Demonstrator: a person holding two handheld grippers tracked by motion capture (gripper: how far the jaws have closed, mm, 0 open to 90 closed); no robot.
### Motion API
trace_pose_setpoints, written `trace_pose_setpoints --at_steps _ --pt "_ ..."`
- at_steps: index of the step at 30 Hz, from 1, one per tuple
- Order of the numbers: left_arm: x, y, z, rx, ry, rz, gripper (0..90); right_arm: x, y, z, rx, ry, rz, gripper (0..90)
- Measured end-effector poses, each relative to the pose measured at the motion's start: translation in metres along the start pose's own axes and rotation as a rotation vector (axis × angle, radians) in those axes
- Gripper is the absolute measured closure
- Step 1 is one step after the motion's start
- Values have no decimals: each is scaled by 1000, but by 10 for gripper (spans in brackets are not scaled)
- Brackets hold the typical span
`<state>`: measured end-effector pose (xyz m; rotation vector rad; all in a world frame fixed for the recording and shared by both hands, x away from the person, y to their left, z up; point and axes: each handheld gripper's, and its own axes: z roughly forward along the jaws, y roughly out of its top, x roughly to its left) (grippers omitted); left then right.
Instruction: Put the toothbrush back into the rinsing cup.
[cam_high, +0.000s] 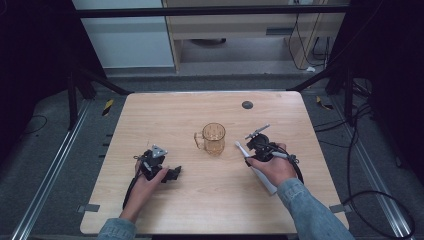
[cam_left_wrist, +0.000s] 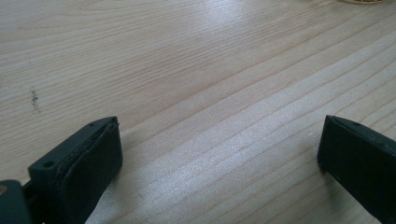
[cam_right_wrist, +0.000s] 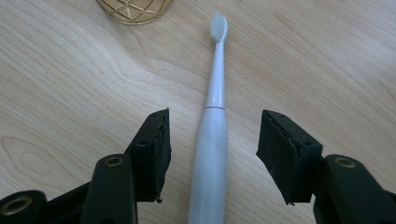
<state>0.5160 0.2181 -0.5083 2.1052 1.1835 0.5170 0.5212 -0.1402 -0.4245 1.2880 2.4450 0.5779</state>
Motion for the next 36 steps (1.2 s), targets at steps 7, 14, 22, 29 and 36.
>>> trace_pose_setpoints --at_steps 7,14,22,29,36 --pt "0 0 0 0 0 0 0 -1 3 11 38 11 4 456" --pt "0 0 0 0 -1 1 0 -2 5 19 75 20 15 505" --pt "0 0 0 0 -1 1 0 -7 2 27 105 12 27 527" --pt "0 0 0 -1 -2 1 0 -8 1 36 133 20 32 530" --pt "0 0 0 0 -2 2 0 -7 1 41 154 27 35 531"
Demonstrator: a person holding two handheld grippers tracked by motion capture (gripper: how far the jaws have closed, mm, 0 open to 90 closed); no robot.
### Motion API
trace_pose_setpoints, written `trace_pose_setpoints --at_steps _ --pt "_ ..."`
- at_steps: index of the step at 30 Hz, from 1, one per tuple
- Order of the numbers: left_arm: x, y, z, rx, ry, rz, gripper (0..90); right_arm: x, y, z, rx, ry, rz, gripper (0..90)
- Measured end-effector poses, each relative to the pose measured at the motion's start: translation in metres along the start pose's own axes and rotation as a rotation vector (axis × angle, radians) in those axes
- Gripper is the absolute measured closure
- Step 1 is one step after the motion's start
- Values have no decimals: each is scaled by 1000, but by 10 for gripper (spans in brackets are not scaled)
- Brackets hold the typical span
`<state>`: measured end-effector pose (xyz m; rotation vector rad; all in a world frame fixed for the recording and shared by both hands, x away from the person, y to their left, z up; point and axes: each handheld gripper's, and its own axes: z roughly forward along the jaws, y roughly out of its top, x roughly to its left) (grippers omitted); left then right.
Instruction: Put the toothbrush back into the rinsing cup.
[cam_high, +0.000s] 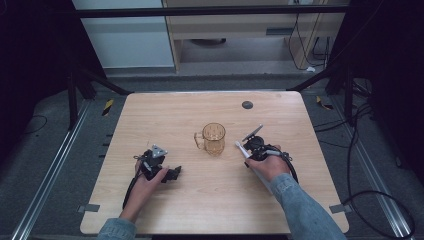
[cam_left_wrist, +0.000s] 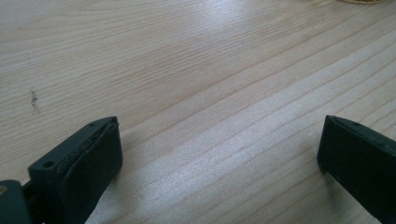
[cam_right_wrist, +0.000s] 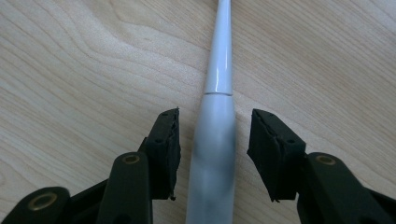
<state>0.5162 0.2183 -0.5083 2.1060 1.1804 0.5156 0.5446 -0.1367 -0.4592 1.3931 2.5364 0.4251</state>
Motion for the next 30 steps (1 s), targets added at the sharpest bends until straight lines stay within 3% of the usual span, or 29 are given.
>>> trace_pose_setpoints --at_steps 30 --pt "0 0 0 0 -1 1 0 -2 2 9 36 9 5 585"
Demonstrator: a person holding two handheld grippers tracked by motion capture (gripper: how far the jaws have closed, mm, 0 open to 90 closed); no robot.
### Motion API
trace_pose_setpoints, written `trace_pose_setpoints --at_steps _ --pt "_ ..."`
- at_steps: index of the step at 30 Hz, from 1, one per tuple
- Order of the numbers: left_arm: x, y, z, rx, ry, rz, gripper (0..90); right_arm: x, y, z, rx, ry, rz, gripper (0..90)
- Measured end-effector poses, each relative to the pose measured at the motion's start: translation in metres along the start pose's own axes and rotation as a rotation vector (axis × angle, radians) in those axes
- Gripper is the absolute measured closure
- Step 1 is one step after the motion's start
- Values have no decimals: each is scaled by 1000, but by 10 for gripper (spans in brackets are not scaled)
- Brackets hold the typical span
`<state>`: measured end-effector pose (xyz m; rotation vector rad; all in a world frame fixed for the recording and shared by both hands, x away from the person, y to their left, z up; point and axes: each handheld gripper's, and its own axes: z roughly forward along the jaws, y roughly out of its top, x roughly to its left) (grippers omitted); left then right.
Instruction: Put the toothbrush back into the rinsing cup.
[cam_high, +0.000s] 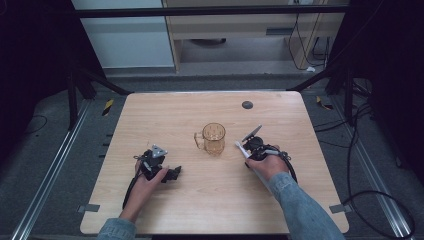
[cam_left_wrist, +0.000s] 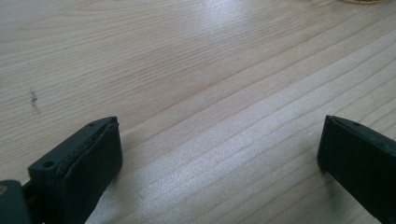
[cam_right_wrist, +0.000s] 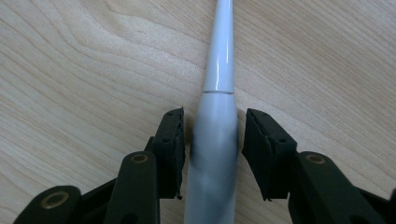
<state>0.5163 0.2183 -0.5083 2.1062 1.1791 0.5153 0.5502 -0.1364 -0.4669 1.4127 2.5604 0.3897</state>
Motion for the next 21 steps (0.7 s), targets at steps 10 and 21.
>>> trace_pose_setpoints --at_steps 10,21 --pt "0 0 0 0 0 0 0 0 0 2 7 7 -3 618" --pt "0 0 0 0 -1 0 0 -1 0 1 6 15 -3 666"
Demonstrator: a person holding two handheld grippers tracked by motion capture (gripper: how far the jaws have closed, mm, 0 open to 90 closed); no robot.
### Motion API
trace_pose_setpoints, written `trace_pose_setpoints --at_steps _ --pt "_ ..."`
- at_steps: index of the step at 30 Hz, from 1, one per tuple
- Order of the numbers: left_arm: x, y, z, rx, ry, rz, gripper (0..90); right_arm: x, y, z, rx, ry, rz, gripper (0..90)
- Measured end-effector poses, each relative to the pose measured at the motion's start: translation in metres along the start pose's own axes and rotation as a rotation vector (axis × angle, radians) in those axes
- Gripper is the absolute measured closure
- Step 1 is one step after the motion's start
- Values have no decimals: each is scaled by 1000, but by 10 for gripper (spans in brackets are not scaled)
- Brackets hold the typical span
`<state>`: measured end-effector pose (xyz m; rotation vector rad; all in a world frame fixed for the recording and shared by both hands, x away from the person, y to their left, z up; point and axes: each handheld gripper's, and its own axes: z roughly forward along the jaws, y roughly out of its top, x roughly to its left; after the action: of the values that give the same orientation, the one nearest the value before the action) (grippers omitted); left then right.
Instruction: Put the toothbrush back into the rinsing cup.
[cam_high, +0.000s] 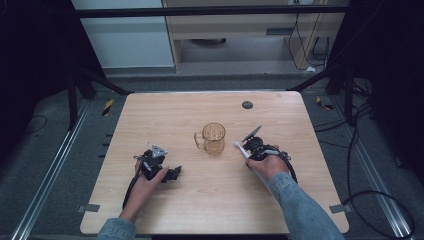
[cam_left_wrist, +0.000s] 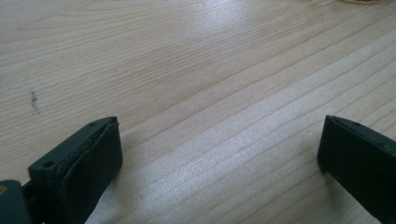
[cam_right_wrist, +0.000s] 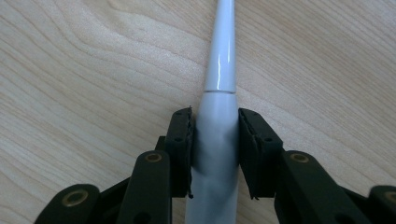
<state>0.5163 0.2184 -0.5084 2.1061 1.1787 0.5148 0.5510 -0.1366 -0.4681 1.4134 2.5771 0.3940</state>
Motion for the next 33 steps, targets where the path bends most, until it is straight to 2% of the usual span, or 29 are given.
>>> trace_pose_setpoints --at_steps 17,23,28,33 --pt "0 0 0 0 0 0 0 -5 -1 -9 -10 -3 -3 675" --pt "0 0 0 0 0 0 0 -13 0 -22 -48 -20 9 676" --pt "0 0 0 0 0 0 0 -23 1 -36 -106 -33 41 677" --pt "0 0 0 0 0 0 0 -28 3 -43 -140 -31 57 677"
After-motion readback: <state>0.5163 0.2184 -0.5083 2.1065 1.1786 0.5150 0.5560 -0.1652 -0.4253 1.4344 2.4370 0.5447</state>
